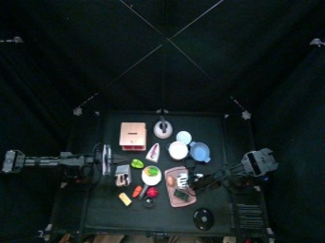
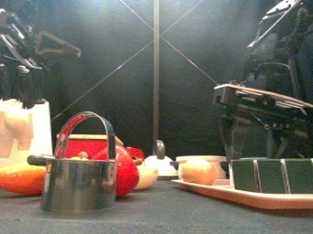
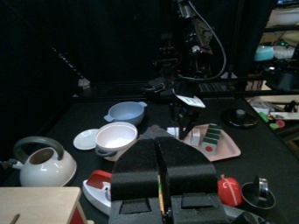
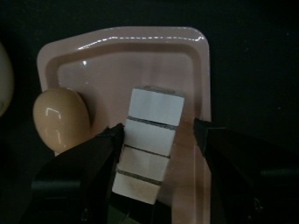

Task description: Grab white sushi roll

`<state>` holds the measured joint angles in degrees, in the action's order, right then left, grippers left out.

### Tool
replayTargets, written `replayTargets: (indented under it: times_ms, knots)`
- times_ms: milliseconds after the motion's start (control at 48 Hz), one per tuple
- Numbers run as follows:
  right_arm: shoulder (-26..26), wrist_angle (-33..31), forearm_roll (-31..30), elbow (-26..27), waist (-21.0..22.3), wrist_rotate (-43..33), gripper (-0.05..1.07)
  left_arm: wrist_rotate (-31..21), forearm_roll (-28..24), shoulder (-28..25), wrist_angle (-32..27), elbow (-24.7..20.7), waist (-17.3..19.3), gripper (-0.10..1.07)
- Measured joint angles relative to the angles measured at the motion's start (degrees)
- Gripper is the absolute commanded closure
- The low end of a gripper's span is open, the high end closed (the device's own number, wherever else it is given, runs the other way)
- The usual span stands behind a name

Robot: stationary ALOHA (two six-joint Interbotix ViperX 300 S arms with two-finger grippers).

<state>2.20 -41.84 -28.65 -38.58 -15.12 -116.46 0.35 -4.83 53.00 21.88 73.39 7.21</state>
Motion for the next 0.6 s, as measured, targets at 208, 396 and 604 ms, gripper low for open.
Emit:
replayTargets:
  times_ms: [208, 396, 604]
  knots:
    - [1.8, 3.1, 0.3, 0.3, 0.4, 0.2, 0.23, 0.0, 0.1, 0.0, 0.0, 0.0, 0.0, 0.99]
    - [1.9, 3.7, 0.3, 0.4, 0.8, 0.4, 0.43, 0.0, 0.1, 0.0, 0.0, 0.0, 0.0, 0.99]
    - [1.6, 3.7, -0.4, 1.0, 1.0, 0.4, 0.52, 0.0, 0.0, 0.0, 0.0, 0.0, 0.0, 0.99]
